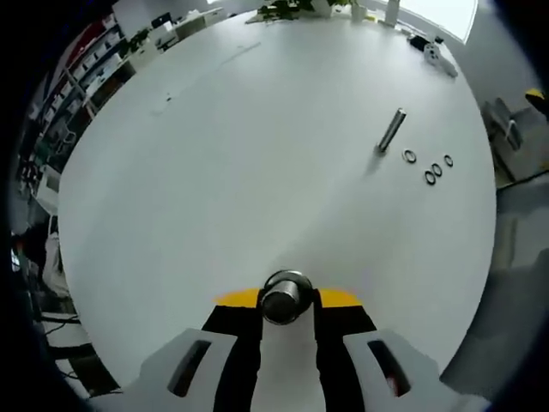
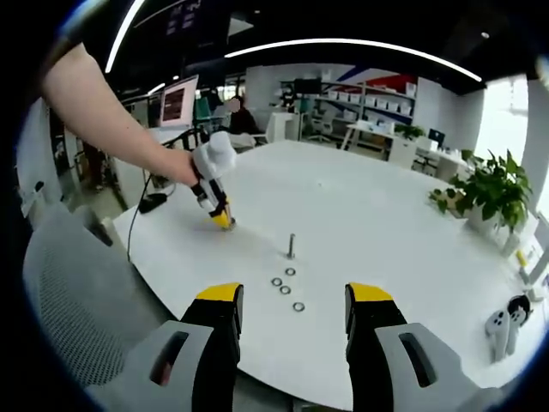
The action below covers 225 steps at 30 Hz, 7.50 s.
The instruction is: Place the washer onto the threaded stud by aligning its center hole with the stud, sliding it down to the base, and recovering from edge contact or off-axis alignment until the washer reaches the visible bottom stop.
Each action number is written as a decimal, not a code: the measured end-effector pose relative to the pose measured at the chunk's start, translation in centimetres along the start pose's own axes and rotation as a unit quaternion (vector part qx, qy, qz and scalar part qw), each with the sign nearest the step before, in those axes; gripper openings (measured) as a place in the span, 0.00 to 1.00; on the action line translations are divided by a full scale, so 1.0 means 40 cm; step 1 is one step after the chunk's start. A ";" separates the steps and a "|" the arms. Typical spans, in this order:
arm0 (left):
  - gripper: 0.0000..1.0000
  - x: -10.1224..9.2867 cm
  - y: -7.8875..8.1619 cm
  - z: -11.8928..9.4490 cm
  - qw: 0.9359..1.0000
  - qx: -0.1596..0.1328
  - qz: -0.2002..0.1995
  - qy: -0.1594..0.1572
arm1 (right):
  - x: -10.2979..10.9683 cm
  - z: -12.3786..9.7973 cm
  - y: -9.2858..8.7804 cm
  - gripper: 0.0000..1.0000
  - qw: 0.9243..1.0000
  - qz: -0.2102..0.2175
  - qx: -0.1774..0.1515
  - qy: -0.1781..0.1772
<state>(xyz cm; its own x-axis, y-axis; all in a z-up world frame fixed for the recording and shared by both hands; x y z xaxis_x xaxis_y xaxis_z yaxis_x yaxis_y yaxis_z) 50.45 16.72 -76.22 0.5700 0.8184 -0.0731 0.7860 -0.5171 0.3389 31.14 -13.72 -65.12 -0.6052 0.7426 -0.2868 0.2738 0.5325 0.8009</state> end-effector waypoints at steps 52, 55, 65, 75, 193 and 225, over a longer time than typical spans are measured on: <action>0.31 -0.193 -0.288 -0.392 0.938 -0.319 -0.133 -0.021 | 0.021 0.006 0.011 0.49 0.999 -0.016 -0.008 0.031; 0.31 -0.210 -0.317 -0.405 0.935 -0.328 -0.129 -0.026 | 0.019 0.006 0.010 0.49 0.999 -0.019 -0.005 0.027; 0.36 -0.224 -0.331 -0.431 0.929 -0.339 -0.136 -0.053 | 0.007 0.007 -0.006 0.51 1.000 0.007 0.014 0.009; 0.36 -0.233 -0.349 -0.440 0.918 -0.362 -0.143 -0.078 | 0.016 0.016 -0.017 0.51 0.998 -0.027 0.060 -0.003; 0.31 -0.231 -0.367 -0.423 0.929 -0.340 -0.124 -0.076 | -0.014 0.427 -0.134 0.14 0.915 -0.131 0.307 0.227; 0.31 -0.238 -0.367 -0.418 0.933 -0.332 -0.113 -0.078 | -0.038 0.448 0.011 0.13 0.934 -0.164 0.241 0.204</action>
<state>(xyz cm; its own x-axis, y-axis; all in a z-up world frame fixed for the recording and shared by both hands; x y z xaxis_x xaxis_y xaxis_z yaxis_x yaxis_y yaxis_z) 29.48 20.73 -64.83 0.4763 0.8141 -0.3323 0.5981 -0.0228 0.8011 45.58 -7.34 -73.74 -0.9237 0.3421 -0.1724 0.2681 0.8988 0.3469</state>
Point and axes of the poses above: the point that each gripper's makers call its tool centre point, and the gripper's own axes: z roughly forward along the fingers, x roughly to its left, y roughly out of its top, the point moved 9 cm from there along -z, roughly backward along the fingers, and after that the axes turned 15 degrees about -z, right-handed, at the moved point
